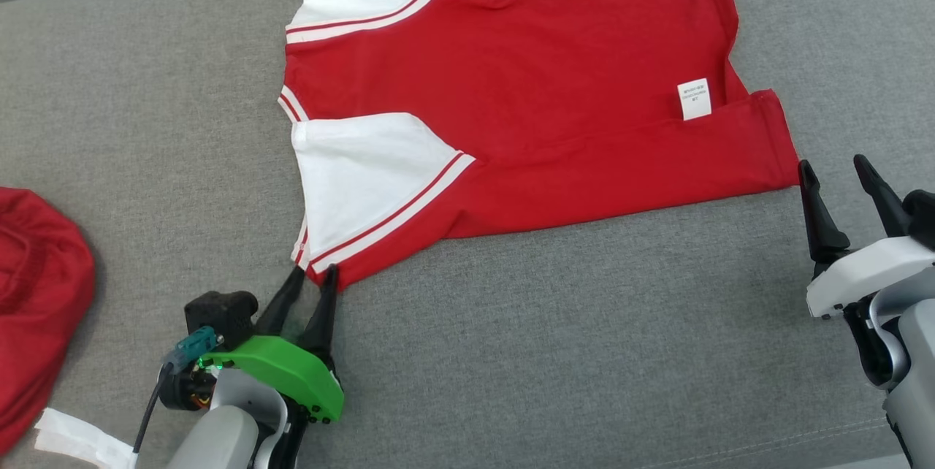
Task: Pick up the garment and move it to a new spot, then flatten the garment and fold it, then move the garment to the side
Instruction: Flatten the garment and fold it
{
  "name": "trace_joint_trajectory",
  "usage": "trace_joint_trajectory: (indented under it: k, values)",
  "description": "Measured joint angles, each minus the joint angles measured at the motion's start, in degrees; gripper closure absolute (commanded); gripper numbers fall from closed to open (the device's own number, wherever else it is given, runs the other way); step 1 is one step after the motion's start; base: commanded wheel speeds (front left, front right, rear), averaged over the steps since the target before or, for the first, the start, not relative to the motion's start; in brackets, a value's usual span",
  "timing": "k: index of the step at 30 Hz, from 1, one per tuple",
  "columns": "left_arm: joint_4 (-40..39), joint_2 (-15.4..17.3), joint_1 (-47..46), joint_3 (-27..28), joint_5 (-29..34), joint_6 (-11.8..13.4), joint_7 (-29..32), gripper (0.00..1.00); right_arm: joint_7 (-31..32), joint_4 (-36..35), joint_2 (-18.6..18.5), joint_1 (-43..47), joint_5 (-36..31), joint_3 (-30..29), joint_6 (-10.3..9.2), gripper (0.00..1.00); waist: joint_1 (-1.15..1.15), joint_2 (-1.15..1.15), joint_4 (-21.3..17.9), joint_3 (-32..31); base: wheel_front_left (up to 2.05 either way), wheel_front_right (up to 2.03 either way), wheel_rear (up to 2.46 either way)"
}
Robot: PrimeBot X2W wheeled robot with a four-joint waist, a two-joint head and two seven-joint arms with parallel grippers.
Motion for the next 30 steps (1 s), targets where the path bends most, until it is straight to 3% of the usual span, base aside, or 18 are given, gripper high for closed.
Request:
trace_joint_trajectory:
  k: [6, 17, 18, 19, 20, 21, 23, 24, 25, 30]
  values:
    - [-0.3, 0.1, 0.0, -0.8, -0.5, -0.6, 1.2, 1.0, 0.0, 2.9, 0.8, -0.6, 1.0, 0.8, -0.01, 0.0, 0.0, 0.0, 0.4, -0.2, 0.0, 0.0, 0.0]
    - [-5.6, 3.5, -1.1, -1.7, 0.9, -0.3, 4.7, 1.0, 0.0, 16.7, 0.2, -9.8, 9.9, 6.1, -0.01, 0.0, 0.0, 0.0, 2.6, 1.6, 0.0, 0.0, 0.0]
    - [-5.9, 3.7, -1.3, -1.7, 0.9, -0.2, 5.0, 1.0, 0.0, 17.5, 0.0, -10.4, 10.3, 6.7, -0.01, 0.04, 0.0, 0.0, 2.8, 1.8, 0.0, 0.0, 0.0]
    - [-6.3, 3.9, -1.4, -1.8, 1.0, -0.1, 5.2, 1.0, 0.2, 18.6, -0.1, -11.1, 11.1, 7.4, -0.01, 0.15, 0.0, 0.0, 3.0, 2.0, 0.0, 0.0, 0.0]
    - [-6.6, 3.9, -1.4, -1.9, 1.0, 0.0, 5.2, 1.0, 0.8, 19.5, 0.0, -11.6, 12.0, 8.2, 0.0, 0.29, 0.0, 0.0, 3.3, 2.2, 0.0, 0.0, 0.0]
    - [-6.9, 3.9, -1.4, -2.0, 1.0, 0.1, 5.4, 1.0, 1.5, 20.3, 0.3, -12.0, 13.0, 9.0, -0.01, 0.5, 0.0, 0.0, 3.5, 2.3, 0.0, 0.0, 0.0]
    - [-7.2, 4.0, -1.4, -2.2, 1.0, 0.1, 5.5, 1.0, 2.8, 21.2, 0.5, -12.5, 15.1, 10.4, -0.01, 0.66, 0.0, 0.0, 3.8, 2.4, 0.0, 0.0, 0.0]
    - [-7.3, 4.0, -1.4, -2.3, 1.1, 0.2, 5.6, 1.0, 3.2, 21.3, 0.4, -12.7, 16.0, 11.3, -0.01, 0.87, 0.0, 0.0, 3.9, 2.3, 0.0, 0.0, 0.0]
    - [-7.3, 4.1, -1.4, -2.4, 1.1, 0.2, 5.7, 1.0, 3.2, 21.2, 0.2, -12.8, 16.9, 12.1, -0.01, 1.0, 0.0, 0.0, 4.0, 2.2, 0.0, 0.0, 0.0]
    - [-8.8, 4.6, -0.1, -2.8, 1.0, 0.1, 5.8, 1.0, 2.4, 20.5, -1.8, -11.8, 20.4, 15.8, 0.02, 1.0, 0.0, 0.0, 4.3, 0.8, 0.0, 0.0, 0.0]
